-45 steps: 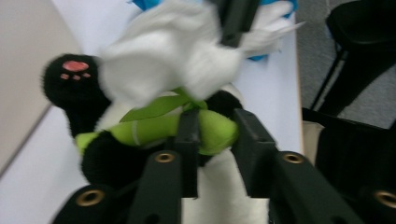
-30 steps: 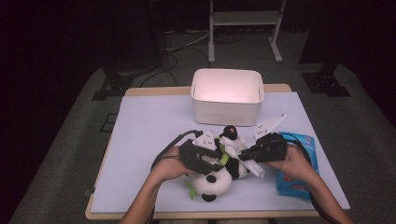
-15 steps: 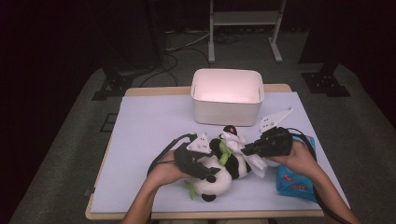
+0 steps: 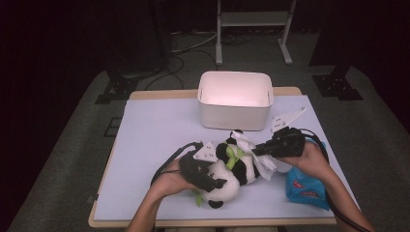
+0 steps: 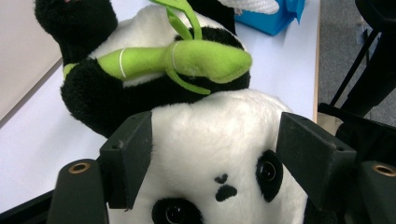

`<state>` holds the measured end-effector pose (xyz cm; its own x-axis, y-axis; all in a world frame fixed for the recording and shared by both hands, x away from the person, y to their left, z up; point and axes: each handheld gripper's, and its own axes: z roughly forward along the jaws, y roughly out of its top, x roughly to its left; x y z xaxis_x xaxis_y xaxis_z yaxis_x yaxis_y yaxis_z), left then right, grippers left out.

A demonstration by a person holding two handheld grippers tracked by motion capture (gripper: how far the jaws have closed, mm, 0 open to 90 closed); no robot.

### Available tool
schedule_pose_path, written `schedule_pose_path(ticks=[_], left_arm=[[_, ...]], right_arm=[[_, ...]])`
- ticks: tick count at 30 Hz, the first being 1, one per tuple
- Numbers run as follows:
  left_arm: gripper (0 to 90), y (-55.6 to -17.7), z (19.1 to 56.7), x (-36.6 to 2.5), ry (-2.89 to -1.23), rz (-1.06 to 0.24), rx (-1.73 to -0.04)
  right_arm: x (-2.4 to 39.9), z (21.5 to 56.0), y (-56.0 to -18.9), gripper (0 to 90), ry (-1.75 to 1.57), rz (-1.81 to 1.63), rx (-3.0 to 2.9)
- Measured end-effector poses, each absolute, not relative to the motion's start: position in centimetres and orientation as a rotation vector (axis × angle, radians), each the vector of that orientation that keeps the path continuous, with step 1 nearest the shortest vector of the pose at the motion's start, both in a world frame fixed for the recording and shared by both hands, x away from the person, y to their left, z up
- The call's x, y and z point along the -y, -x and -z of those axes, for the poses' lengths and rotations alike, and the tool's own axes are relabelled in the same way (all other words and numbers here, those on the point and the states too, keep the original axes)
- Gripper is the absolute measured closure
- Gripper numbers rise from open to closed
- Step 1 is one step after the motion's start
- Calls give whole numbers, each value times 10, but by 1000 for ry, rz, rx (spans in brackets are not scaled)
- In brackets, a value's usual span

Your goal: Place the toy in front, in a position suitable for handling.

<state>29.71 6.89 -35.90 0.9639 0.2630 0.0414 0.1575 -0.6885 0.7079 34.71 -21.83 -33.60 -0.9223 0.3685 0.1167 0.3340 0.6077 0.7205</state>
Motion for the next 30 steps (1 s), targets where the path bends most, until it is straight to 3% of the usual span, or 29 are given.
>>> schedule_pose_path(ticks=[8,23,30], left_arm=[[270,-304,366,-69,-2339,-185,-329],[309,-318,363,-87,-2359,-325,-435],[283,-318,365,-90,-2351,-292,-442]], right_arm=[[216,350,-348,848,-615,-1178,-2870],[199,359,-336,849,-520,-1196,-3001],[192,364,-333,848,-478,-1216,-3029]])
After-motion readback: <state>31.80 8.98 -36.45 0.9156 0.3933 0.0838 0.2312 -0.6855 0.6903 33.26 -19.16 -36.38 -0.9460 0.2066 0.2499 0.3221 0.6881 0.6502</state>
